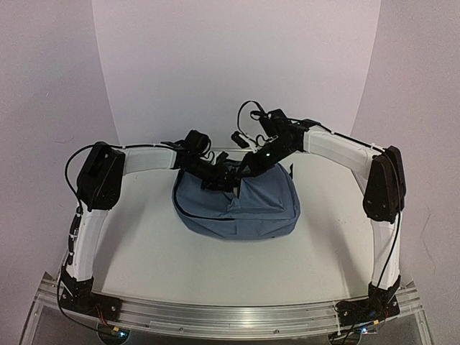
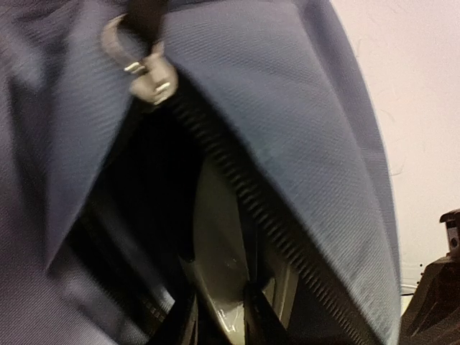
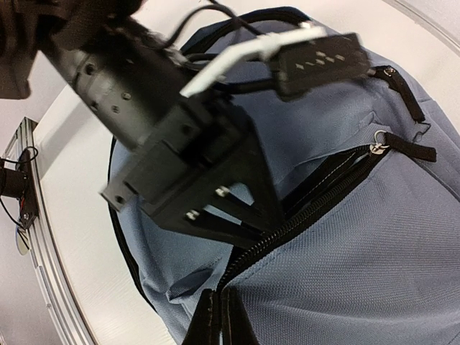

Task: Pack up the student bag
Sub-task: Place the stationery in the student bag, then adjust the student bag at the center of the board, then pick up the student bag at the center of the board, then zip the student bag at the center of the board.

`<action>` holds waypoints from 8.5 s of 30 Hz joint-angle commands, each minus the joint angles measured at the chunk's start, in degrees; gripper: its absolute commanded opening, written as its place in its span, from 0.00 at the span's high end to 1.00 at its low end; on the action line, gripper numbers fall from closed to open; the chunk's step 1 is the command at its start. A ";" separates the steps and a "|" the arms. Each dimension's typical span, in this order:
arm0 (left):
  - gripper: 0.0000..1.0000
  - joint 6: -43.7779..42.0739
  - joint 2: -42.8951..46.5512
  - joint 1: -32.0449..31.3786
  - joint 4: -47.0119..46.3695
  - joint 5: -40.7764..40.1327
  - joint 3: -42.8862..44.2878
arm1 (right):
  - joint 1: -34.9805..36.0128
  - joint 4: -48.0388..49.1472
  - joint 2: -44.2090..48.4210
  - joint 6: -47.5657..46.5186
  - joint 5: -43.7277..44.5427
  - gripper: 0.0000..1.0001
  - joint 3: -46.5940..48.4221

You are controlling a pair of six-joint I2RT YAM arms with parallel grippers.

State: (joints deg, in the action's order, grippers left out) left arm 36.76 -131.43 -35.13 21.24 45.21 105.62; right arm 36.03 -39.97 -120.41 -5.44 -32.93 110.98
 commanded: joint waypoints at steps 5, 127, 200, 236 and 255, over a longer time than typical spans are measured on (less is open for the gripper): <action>0.88 -0.93 -1.97 -3.31 -3.46 4.43 6.27 | 1.16 1.29 0.08 0.91 -4.73 1.00 1.71; 1.00 -20.06 7.01 -2.03 33.05 -11.20 16.11 | -6.75 -9.88 11.07 -10.83 -15.39 0.21 -10.83; 0.32 -7.28 23.79 16.26 23.03 -22.74 -6.18 | -11.36 28.44 -6.98 43.26 -26.49 1.00 9.25; 0.48 -64.39 9.60 -13.52 24.78 -38.12 19.69 | -10.25 49.93 4.03 62.91 -29.00 1.00 -7.02; 0.60 -64.41 2.88 -13.60 22.50 -43.88 25.15 | -9.46 52.00 3.74 65.01 -29.42 1.00 -7.65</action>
State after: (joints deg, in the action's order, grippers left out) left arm -27.64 -127.53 -48.77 45.88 4.51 127.48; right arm 26.04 0.37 -125.21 57.40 -56.62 101.73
